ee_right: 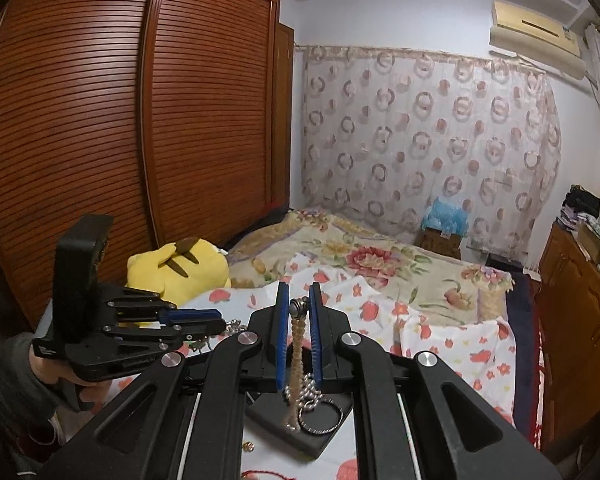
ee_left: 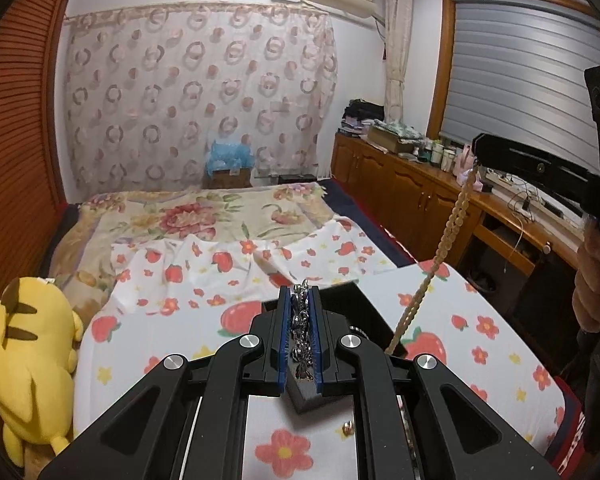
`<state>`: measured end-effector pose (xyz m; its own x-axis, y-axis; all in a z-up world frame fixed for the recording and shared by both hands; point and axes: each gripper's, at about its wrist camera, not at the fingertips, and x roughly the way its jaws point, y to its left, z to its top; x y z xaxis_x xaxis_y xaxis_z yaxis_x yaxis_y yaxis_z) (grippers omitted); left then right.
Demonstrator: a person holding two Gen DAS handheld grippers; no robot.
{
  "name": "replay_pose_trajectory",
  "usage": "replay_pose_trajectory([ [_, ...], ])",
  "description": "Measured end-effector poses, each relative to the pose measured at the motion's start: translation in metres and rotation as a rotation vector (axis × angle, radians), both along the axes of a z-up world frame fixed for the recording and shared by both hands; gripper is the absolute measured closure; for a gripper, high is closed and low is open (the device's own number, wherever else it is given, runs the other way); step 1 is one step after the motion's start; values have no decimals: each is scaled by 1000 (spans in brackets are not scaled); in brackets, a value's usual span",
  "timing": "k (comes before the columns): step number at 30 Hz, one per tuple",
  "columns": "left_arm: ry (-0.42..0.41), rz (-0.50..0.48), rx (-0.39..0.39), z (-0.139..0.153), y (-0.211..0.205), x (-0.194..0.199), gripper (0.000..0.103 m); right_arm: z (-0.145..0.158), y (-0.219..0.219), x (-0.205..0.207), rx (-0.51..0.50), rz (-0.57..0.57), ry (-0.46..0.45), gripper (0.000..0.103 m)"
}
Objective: Organize jewelry
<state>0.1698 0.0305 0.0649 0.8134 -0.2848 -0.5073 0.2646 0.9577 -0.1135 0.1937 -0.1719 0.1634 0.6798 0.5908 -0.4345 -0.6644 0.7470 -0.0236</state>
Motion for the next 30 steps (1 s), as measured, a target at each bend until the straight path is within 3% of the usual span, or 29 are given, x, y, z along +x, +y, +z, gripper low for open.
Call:
replay_pose_trajectory([
  [4,19,-5,2,-4,-3,14,95,-10,0,16,-10,5,36,92],
  [15,109,-22,18,-42,-19,42,95,-105,8,49,-81,-8,257,90],
  [23,135,-33,27,-51,-26,52,95,-126,-4,52,-73,-34,297,89],
  [30,162,-63,46,-62,-40,60,95,-152,-20,30,-110,-62,321,89],
])
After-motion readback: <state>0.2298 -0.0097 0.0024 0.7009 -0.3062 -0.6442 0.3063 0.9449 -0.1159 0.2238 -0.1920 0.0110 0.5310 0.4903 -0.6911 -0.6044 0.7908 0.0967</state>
